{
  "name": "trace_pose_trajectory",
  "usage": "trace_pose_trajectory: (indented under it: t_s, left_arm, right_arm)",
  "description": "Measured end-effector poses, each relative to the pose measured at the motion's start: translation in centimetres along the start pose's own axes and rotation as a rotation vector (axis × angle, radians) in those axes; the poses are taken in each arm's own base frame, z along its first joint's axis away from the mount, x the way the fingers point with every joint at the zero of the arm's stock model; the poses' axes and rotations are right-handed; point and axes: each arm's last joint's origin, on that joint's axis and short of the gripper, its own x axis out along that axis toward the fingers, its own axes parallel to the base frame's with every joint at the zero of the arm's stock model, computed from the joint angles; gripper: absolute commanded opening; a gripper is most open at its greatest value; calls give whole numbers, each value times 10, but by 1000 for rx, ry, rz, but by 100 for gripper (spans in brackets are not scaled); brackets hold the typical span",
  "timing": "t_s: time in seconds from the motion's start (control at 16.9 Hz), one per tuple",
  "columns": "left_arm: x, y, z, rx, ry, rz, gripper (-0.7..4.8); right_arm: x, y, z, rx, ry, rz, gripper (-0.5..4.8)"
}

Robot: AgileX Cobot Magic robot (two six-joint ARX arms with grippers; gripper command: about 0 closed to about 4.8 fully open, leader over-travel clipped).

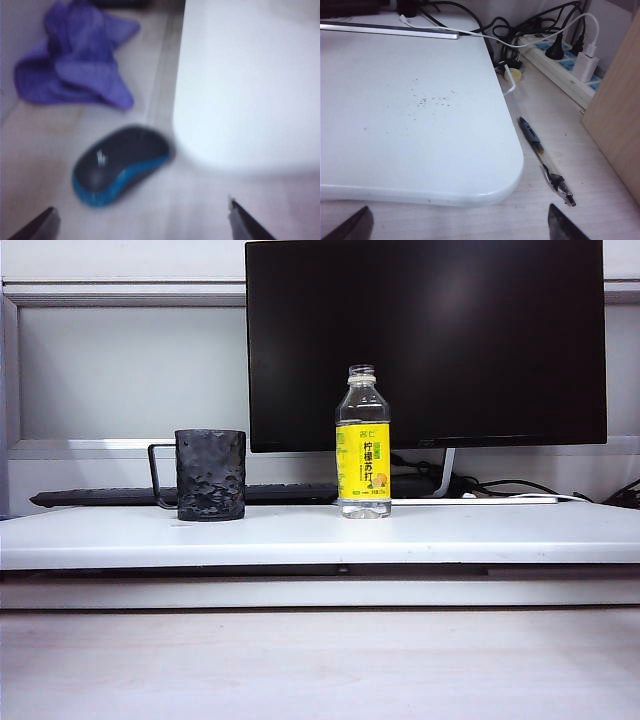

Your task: Carefully pick up the bottle and pour some water from the bottle into the cup.

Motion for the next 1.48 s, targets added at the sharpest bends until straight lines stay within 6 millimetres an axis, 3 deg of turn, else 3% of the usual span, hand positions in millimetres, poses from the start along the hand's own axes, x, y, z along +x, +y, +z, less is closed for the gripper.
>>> trace_pose_trajectory:
  t_s: [0.18, 0.83, 1.07, 1.48]
  left_arm:
    - [6, 0, 3, -10, -150, 8, 479]
    - [7, 0, 3, -10, -154, 9, 479]
    - [7, -1, 2, -7, -153, -31, 479]
    - [7, -4, 2, 0, -157, -117, 479]
  right_arm:
    - [0, -1, 0, 2, 0, -7, 462]
    - [0, -2, 0, 5, -1, -19, 462]
    - [1, -1, 7, 22, -91, 42, 462]
    - [0, 4, 7, 16, -101, 187, 462]
